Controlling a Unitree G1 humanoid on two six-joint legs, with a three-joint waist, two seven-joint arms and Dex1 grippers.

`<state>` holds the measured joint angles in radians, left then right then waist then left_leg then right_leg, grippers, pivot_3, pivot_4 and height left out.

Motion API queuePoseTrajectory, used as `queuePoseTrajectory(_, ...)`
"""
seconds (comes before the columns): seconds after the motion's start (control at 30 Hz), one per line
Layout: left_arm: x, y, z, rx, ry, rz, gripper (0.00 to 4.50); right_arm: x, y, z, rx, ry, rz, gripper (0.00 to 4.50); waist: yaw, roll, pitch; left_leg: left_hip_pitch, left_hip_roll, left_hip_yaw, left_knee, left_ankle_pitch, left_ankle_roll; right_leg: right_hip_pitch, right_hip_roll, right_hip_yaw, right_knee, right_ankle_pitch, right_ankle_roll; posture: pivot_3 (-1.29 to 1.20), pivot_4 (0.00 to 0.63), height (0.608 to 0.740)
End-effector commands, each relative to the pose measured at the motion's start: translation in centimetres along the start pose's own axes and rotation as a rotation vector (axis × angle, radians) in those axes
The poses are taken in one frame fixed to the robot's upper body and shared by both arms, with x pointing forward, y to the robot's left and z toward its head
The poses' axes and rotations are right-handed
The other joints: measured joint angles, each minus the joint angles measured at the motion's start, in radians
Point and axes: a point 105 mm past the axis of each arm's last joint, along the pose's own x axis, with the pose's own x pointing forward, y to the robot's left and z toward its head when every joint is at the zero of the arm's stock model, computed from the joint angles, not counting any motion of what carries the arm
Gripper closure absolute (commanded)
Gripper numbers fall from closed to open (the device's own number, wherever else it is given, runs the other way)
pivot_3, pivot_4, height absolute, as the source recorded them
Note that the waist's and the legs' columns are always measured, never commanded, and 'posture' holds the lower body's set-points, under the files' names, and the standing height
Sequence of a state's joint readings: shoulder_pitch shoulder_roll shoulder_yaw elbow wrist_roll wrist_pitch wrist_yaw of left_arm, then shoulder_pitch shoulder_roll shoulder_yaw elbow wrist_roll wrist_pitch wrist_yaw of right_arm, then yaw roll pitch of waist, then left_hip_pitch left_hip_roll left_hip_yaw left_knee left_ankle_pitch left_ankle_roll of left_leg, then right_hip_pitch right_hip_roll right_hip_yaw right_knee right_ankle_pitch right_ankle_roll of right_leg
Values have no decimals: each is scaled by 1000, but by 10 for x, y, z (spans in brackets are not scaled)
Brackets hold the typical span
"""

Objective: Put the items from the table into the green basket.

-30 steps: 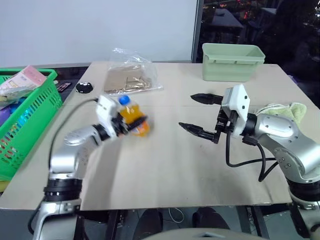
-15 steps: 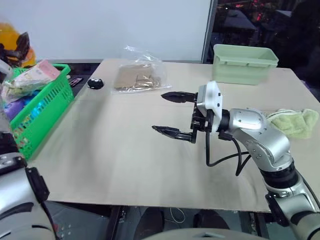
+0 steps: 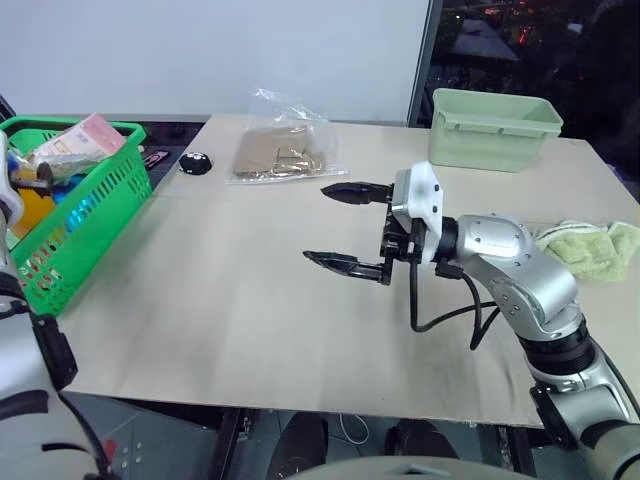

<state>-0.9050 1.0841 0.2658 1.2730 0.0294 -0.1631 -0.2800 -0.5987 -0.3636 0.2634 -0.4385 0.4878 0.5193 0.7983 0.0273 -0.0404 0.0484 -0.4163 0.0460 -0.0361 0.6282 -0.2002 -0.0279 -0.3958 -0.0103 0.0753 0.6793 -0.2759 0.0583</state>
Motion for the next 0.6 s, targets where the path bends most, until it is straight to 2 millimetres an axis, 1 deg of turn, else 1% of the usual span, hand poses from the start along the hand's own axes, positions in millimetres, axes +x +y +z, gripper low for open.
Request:
queuePoseTrajectory(0.03, -5, 19, 19, -24, -98, 52, 78, -5, 1, 19, -45, -63, -4, 0, -5, 0, 0, 0, 0, 0, 0, 0, 0, 0, 0, 0, 0, 0, 0, 73, 0, 740)
queuePoseTrajectory(0.1, -8, 21, 26, -60, -168, 50, 78, -5, 0, 17, -41, -61, -5, 0, -10, 0, 0, 0, 0, 0, 0, 0, 0, 0, 0, 0, 0, 0, 0, 90, 0, 740)
queuePoseTrajectory(0.13, -9, 13, 33, -107, -219, 3, 78, -5, 0, 17, -37, -59, -10, 0, -11, 0, 0, 0, 0, 0, 0, 0, 0, 0, 0, 0, 0, 0, 0, 96, 0, 740)
queuePoseTrajectory(0.17, -14, -8, 45, -185, -311, -121, 78, -6, -2, 15, -35, -55, -19, 0, -11, 0, 0, 0, 0, 0, 0, 0, 0, 0, 0, 0, 0, 0, 0, 111, 0, 740)
queuePoseTrajectory(0.2, -20, -27, 50, -239, -349, -239, 78, -7, -4, 14, -34, -51, -32, 0, -12, 0, 0, 0, 0, 0, 0, 0, 0, 0, 0, 0, 0, 0, 0, 116, 0, 740)
queuePoseTrajectory(0.23, -31, -49, 56, -262, -387, -367, 78, -9, -7, 11, -30, -43, -52, 0, -11, 0, 0, 0, 0, 0, 0, 0, 0, 0, -1, 0, 0, 0, 0, 125, 0, 740)
queuePoseTrajectory(0.27, -42, -66, 60, -264, -408, -459, 78, -11, -9, 9, -27, -35, -68, 0, -11, 1, 0, 0, 0, 0, 0, 0, 0, 0, -1, -1, 0, 0, 0, 134, 0, 740)
queuePoseTrajectory(0.3, -50, -75, 61, -262, -414, -507, 78, -12, -10, 7, -24, -30, -78, 0, -9, 2, -1, 1, -1, 1, 0, 0, 0, 1, -2, -1, 0, 0, 0, 134, 0, 740)
queuePoseTrajectory(0.33, -64, -94, 67, -320, -429, -599, 78, -16, -17, 0, -17, 7, -128, 0, -8, 3, -1, 1, -1, 1, 0, 0, 0, 1, -3, -1, 0, 0, 0, 138, 0, 740)
queuePoseTrajectory(0.37, -79, -111, 71, -332, -435, -678, 78, -22, -23, -7, -15, 43, -180, 0, -8, 3, -1, 1, -1, 2, 0, 0, 0, 2, -5, -1, 0, 0, 0, 138, 0, 740)
queuePoseTrajectory(0.4, -95, -130, 75, -341, -433, -767, 78, -30, -28, -15, -9, 81, -229, 0, -9, 1, -2, 1, -2, 3, 0, 0, 0, 2, -5, 0, 0, 0, 0, 138, 0, 740)
queuePoseTrajectory(0.43, -115, -155, 79, -357, -417, -865, 78, -44, -35, -27, 0, 146, -303, 0, -12, 0, -2, 0, -2, 2, 1, 0, 0, 2, -5, -1, 1, 0, 0, 133, 0, 740)
queuePoseTrajectory(0.5, -145, -192, 80, -370, -372, -1000, 78, -72, -45, -45, 17, 252, -440, 0, -2, 1, -3, 0, -1, 2, 1, 0, 0, 3, -5, 0, 0, 0, 0, 107, 0, 740)
queuePoseTrajectory(0.53, -158, -207, 79, -387, -343, -1050, 78, -88, -49, -54, 24, 310, -516, 0, 4, 2, -3, 0, -3, 1, 1, 0, 0, 3, -6, 0, -1, 0, 0, 99, 0, 740)
queuePoseTrajectory(0.6, -172, -224, 73, -403, -286, -1095, 78, -113, -52, -65, 28, 386, -630, 0, 10, 4, -3, 1, -5, 2, 1, 0, 0, 4, -6, 1, -1, 0, 0, 71, 0, 740)
